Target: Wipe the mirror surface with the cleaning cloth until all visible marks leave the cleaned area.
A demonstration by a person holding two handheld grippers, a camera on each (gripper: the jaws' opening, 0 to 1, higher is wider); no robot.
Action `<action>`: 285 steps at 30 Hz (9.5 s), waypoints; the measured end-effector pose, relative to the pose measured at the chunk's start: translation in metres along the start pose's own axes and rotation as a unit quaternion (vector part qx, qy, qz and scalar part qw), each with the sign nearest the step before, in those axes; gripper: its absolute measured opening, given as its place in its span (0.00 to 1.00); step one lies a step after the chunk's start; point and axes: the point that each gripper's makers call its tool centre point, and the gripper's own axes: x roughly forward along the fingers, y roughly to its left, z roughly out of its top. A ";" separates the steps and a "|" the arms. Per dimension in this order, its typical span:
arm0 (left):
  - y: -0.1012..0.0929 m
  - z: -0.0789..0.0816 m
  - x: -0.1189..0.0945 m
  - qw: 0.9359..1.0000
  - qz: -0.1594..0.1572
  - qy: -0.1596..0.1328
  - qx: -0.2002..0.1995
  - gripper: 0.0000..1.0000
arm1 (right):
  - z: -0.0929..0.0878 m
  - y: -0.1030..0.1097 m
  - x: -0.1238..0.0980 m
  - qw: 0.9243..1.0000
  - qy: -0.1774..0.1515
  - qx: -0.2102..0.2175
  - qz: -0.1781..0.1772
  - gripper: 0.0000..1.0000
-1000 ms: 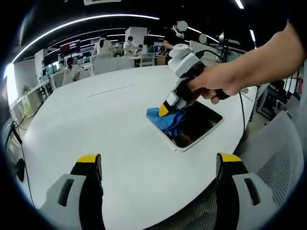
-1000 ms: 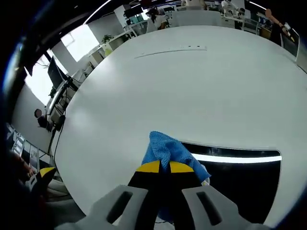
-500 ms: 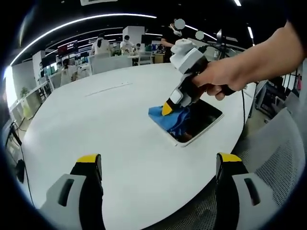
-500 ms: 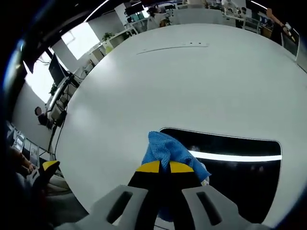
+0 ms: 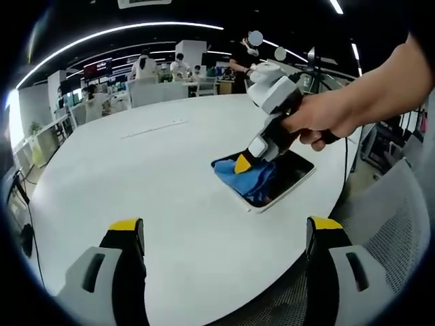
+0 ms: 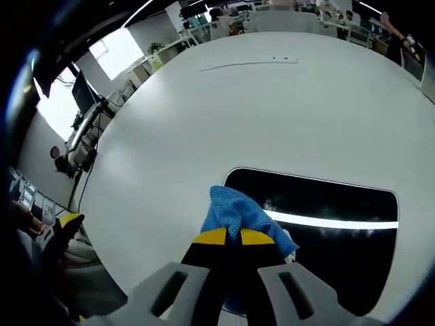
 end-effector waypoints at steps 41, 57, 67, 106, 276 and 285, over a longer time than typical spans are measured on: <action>-0.018 0.014 -0.004 0.999 -0.040 -0.018 -0.020 0.99 | -0.014 -0.029 -0.015 1.000 -0.009 -0.006 -0.005 0.00; -0.021 0.026 -0.005 0.998 -0.039 -0.037 -0.015 0.99 | -0.021 -0.067 -0.032 1.000 -0.009 -0.004 -0.015 0.00; -0.026 0.022 -0.004 0.998 -0.050 -0.030 -0.007 0.99 | -0.029 -0.094 -0.045 1.000 -0.011 0.001 -0.026 0.00; -0.025 0.031 -0.005 0.998 -0.047 -0.035 -0.026 0.99 | -0.042 -0.160 -0.074 0.997 -0.007 0.023 -0.072 0.00; -0.034 0.025 -0.003 0.997 -0.071 -0.024 -0.025 0.99 | -0.066 -0.010 -0.040 0.999 0.003 0.037 -0.010 0.00; -0.036 0.025 -0.003 0.997 -0.070 -0.025 -0.021 0.99 | -0.065 -0.002 -0.037 0.999 0.000 0.034 -0.004 0.00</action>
